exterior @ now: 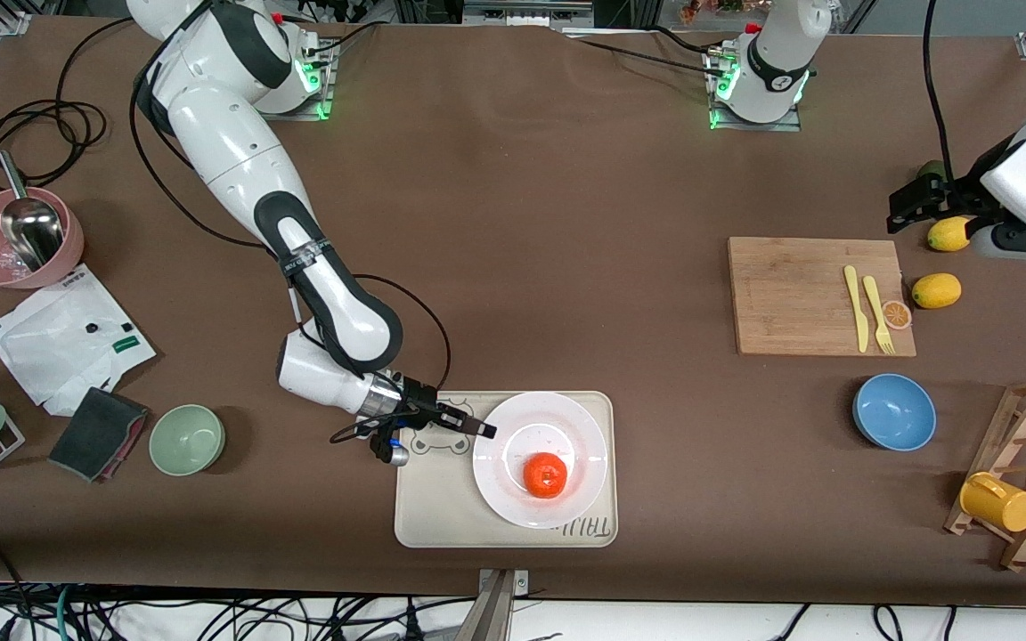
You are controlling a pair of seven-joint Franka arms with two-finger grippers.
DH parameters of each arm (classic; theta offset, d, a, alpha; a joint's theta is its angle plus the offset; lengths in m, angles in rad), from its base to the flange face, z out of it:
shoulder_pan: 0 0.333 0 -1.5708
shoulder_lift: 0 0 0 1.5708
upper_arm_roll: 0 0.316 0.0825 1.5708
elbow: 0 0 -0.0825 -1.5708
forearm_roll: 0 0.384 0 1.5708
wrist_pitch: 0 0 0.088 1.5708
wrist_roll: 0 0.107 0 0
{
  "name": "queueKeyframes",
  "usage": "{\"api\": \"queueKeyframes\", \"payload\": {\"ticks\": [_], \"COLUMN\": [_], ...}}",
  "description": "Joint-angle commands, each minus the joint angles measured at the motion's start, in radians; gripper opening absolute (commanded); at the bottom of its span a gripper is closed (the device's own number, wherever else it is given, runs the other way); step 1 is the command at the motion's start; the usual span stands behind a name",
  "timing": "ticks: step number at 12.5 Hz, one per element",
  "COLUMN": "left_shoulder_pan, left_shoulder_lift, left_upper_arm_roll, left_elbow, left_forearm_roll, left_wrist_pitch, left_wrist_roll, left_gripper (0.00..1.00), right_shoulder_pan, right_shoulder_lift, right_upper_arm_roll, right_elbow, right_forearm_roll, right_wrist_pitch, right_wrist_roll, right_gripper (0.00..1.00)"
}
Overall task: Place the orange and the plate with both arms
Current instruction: 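Carry the plate with the right gripper onto the bear tray, then open the right gripper to release the plate on the tray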
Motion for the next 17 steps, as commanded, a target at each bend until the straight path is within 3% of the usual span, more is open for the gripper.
{"api": "queueKeyframes", "payload": {"ticks": [1,4,6,7,9,11,14,17], "left_shoulder_pan": [-0.002,-0.003,-0.002,0.001,0.007,0.015,0.021,0.023], "left_shoulder_lift": [0.01,0.017,0.0,-0.02,-0.045,-0.042,-0.037,0.007], "left_upper_arm_roll": [-0.003,-0.045,-0.067,-0.069,-0.067,-0.06,-0.06,-0.058], "left_elbow": [0.021,0.023,0.024,0.024,0.029,0.034,0.032,0.03], "left_forearm_roll": [0.001,0.003,0.007,0.007,0.007,-0.003,-0.008,-0.009], "left_wrist_pitch": [-0.004,0.005,-0.01,-0.039,-0.056,-0.046,-0.012,0.08], "left_wrist_roll": [0.012,0.007,-0.045,-0.041,-0.034,-0.034,-0.034,-0.034], "left_gripper": [1.0,1.0,1.0,1.0,1.0,1.0,1.0,1.0], "right_shoulder_pan": [0.003,-0.005,-0.032,-0.051,-0.078,-0.094,-0.095,-0.097], "right_shoulder_lift": [0.023,0.004,-0.063,-0.101,-0.178,-0.221,-0.334,-0.518], "right_upper_arm_roll": [0.004,0.004,0.004,0.004,0.004,0.004,-0.019,-0.073], "right_elbow": [0.033,0.009,-0.08,-0.123,-0.209,-0.223,-0.337,-0.529], "right_forearm_roll": [-0.03,-0.074,-0.202,-0.283,-0.358,-0.382,-0.479,-0.546], "right_wrist_pitch": [0.0,-0.002,-0.005,-0.011,-0.03,-0.087,-0.103,-0.136], "right_wrist_roll": [0.017,0.018,0.014,0.017,0.015,0.015,0.017,0.015], "right_gripper": [0.15,0.22,0.52,0.62,0.67,0.69,1.0,1.0]}}
